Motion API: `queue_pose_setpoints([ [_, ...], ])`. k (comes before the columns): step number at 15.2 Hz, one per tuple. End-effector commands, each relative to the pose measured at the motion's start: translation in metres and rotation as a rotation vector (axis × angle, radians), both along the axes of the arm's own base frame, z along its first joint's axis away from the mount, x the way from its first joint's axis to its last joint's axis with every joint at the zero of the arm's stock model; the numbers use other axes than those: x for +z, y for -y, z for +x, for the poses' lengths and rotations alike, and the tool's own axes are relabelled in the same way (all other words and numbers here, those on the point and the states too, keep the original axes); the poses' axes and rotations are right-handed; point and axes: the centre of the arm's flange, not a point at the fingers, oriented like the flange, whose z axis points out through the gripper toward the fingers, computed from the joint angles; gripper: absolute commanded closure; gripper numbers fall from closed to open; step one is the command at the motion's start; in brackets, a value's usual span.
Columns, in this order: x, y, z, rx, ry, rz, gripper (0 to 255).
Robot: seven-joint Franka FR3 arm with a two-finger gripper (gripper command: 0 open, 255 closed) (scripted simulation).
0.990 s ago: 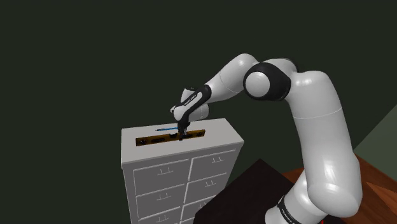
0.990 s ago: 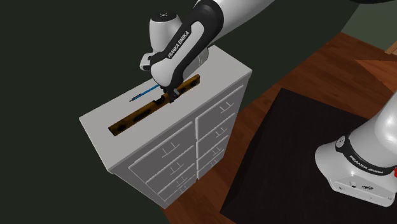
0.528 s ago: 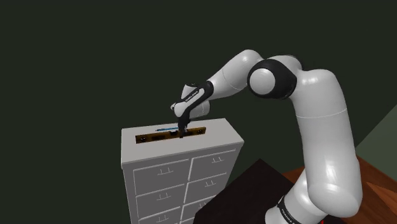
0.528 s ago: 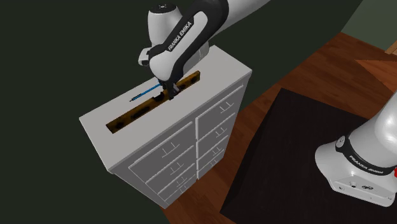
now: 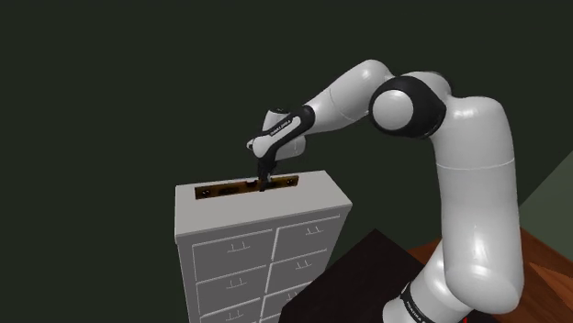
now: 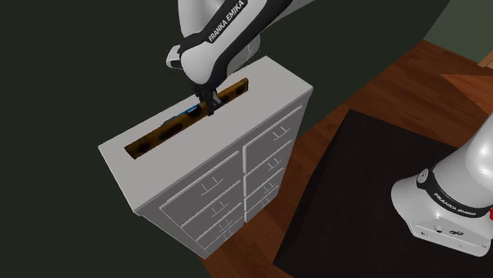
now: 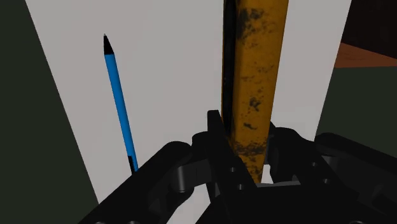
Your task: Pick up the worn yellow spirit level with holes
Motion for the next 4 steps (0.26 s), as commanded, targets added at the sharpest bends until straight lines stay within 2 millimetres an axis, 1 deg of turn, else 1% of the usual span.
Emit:
queue_pose_setpoints([
  [1, 0.0103, 0.0012, 0.0004, 0.000, 0.000, 0.000, 255],
  [2, 0.0156, 0.0012, 0.0004, 0.000, 0.000, 0.000, 255],
  [4, 0.0164, 0.0012, 0.0003, 0.000, 0.000, 0.000, 255],
])
